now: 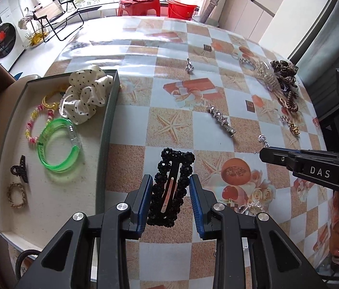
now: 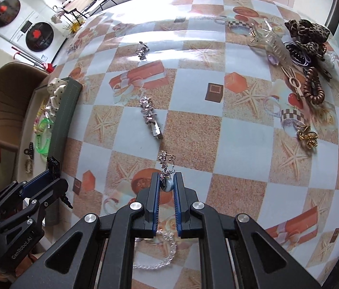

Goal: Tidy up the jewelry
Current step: 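Carry hair clip and silver charm into the tray while both grippers open to release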

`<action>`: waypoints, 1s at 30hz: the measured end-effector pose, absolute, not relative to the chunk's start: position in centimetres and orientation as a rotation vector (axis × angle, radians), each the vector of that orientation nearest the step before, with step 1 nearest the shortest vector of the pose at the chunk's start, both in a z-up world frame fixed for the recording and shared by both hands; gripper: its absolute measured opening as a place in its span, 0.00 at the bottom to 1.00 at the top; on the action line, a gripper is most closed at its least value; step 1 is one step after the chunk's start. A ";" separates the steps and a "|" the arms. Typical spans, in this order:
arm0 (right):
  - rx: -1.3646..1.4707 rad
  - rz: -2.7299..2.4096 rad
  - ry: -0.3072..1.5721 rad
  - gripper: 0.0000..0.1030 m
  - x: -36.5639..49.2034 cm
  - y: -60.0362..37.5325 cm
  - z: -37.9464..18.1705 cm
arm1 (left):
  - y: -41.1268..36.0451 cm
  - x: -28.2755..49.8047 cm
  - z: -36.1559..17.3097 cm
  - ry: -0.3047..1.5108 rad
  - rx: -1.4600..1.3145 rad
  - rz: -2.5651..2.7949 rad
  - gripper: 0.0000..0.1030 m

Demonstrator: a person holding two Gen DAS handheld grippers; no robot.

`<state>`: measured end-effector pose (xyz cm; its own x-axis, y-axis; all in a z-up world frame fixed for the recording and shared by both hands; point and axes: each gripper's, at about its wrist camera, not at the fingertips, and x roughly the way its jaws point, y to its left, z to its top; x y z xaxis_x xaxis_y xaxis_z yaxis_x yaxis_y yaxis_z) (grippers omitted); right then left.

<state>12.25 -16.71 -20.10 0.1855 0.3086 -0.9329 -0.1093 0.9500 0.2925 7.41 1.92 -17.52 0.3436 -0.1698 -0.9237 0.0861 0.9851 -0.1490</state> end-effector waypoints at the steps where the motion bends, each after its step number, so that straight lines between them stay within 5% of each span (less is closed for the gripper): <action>1: 0.178 0.299 1.352 0.11 12.3 -16.5 -19.8 | 2.2 7.3 -17.2 1.204 -0.081 -0.166 0.34; 30: 0.042 0.615 1.286 0.11 14.5 2.6 -15.1 | 18.5 3.9 -17.7 1.174 -0.196 0.117 0.34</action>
